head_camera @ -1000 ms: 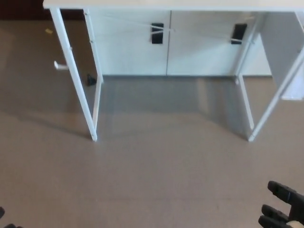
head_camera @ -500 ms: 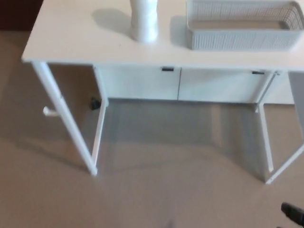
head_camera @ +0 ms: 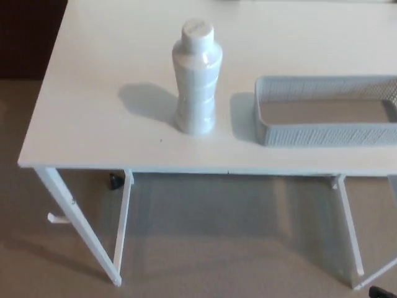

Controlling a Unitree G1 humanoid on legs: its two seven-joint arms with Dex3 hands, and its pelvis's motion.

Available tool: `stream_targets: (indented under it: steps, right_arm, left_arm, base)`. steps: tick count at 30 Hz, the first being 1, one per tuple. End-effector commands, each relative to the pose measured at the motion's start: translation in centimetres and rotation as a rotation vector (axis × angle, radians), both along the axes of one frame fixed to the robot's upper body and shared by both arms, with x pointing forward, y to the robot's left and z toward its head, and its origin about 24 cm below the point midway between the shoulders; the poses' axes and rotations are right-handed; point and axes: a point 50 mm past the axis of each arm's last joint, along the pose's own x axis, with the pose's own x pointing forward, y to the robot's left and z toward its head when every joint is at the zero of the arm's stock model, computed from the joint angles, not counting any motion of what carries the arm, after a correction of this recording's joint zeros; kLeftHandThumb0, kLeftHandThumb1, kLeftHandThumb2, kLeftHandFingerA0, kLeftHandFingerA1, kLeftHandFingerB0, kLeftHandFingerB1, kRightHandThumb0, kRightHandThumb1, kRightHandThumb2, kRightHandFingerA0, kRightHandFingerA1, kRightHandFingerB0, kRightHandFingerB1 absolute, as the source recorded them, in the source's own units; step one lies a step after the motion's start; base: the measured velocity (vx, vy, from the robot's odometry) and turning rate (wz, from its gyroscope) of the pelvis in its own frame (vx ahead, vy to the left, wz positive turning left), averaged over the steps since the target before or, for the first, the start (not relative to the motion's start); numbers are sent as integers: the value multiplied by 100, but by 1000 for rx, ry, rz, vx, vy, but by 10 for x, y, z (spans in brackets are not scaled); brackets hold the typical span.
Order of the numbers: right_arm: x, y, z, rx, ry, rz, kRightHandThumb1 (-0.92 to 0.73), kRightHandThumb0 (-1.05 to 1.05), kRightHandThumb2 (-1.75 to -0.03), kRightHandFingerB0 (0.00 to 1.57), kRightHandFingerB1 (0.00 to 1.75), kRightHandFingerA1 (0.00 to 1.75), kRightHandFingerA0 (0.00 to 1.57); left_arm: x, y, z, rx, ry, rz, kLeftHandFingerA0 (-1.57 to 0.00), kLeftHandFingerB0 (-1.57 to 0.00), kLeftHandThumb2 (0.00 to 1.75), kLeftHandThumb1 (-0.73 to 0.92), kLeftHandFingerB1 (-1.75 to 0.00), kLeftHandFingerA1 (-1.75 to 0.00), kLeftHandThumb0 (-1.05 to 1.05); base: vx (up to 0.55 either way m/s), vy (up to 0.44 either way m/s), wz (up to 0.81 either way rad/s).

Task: The robot walk up to a desk on which a bottle is kept on the left hand side and a container is kept on the right hand side. The robot uses its left hand to pick up the bottle and places it in the container.

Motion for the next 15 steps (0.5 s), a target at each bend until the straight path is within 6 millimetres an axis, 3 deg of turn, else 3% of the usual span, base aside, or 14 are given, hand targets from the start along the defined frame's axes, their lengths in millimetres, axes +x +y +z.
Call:
stream_targets:
  steps: [1,3,4,7,10,13,15]
  right_arm:
    - [-3,-5,0,5,-28,-50,-73,86,-175,0,0,0,0]
    - [-4,-4,-2,29,-21,-67,-75,82,-175,0,0,0,0]
    - [-5,-3,-2,16,-17,-57,-66,84,-175,0,0,0,0]
    - [-8,-3,-3,7,-16,-45,-74,84,-175,0,0,0,0]
    - [-11,-3,-5,16,-5,-57,-75,79,-175,0,0,0,0]
    - [-12,-3,-5,-16,3,-21,-57,78,-175,0,0,0,0]
    - [-13,-4,-5,-21,8,-14,-58,81,-175,0,0,0,0]
  left_arm:
    - [-6,7,3,32,5,-9,-25,-21,59,67,-27,-33,-2]
    - [-8,8,3,43,17,-7,-24,-20,59,66,-27,-33,-2]
    - [-9,8,3,48,24,-3,-26,-21,58,65,-27,-33,-1]
    - [-13,9,2,83,34,-14,-25,-18,57,61,-27,-33,0]
    - [-18,9,1,104,40,-19,-26,-18,57,60,-28,-33,-1]
    - [-21,10,1,93,40,1,-23,-16,59,64,-27,-33,0]
    - [-21,10,2,96,39,-6,-23,-16,59,64,-27,-33,1]
  base:
    - [142,-177,-74]
    - [12,-355,12]
    - [3,-332,-26]
    - [101,-97,-3]
    - [92,18,-4]
    - [88,140,-5]
    - [101,207,-24]
